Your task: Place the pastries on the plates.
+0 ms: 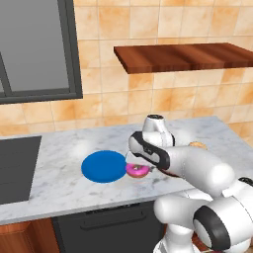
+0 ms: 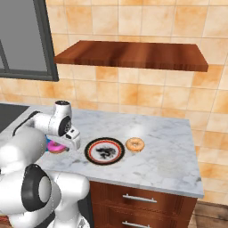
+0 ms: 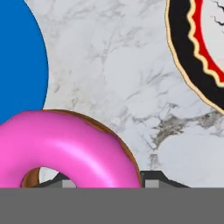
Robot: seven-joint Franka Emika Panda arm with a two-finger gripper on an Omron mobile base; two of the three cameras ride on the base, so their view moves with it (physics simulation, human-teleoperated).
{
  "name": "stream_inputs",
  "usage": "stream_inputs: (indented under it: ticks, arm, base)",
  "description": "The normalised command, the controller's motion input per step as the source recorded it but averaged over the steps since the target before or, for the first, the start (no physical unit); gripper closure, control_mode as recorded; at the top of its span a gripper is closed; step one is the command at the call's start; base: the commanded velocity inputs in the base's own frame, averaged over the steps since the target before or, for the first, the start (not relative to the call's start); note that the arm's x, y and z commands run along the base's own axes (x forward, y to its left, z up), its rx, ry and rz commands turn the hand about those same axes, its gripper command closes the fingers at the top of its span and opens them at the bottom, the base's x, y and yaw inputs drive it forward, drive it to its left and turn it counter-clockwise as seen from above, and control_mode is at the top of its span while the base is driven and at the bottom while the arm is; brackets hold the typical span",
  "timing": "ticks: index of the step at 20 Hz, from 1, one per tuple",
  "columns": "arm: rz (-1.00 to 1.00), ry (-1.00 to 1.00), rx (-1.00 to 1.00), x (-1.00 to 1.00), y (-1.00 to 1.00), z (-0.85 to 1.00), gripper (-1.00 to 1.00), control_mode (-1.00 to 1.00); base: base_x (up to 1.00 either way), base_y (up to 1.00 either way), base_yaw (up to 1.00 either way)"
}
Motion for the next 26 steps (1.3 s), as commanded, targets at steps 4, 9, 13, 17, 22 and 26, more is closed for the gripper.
stream_inputs:
  ticks: [4,9,13,17,22,26]
  arm:
    - [-0.07,-0.05,-0.04,0.27,0.54,0.66,1.0,-1.0]
    - [-0.09,0.0,-0.15,0.43,0.63,0.43,1.0,-1.0]
    - [-0.05,0.0,-0.11,0.59,0.47,0.0,1.0,-1.0]
    - [-0.04,0.0,-0.12,0.63,0.43,-0.02,1.0,-1.0]
    - [-0.05,0.02,-0.06,0.57,0.35,-0.16,1.0,-1.0]
    - [-0.02,0.05,0.0,0.24,0.09,-0.27,1.0,-1.0]
  base:
    - [0.0,0.0,0.0]
    - [0.0,0.0,0.0]
    - [0.0,0.0,0.0]
    - [0.0,0.0,0.0]
    - [0.0,0.0,0.0]
    - [0.0,0.0,0.0]
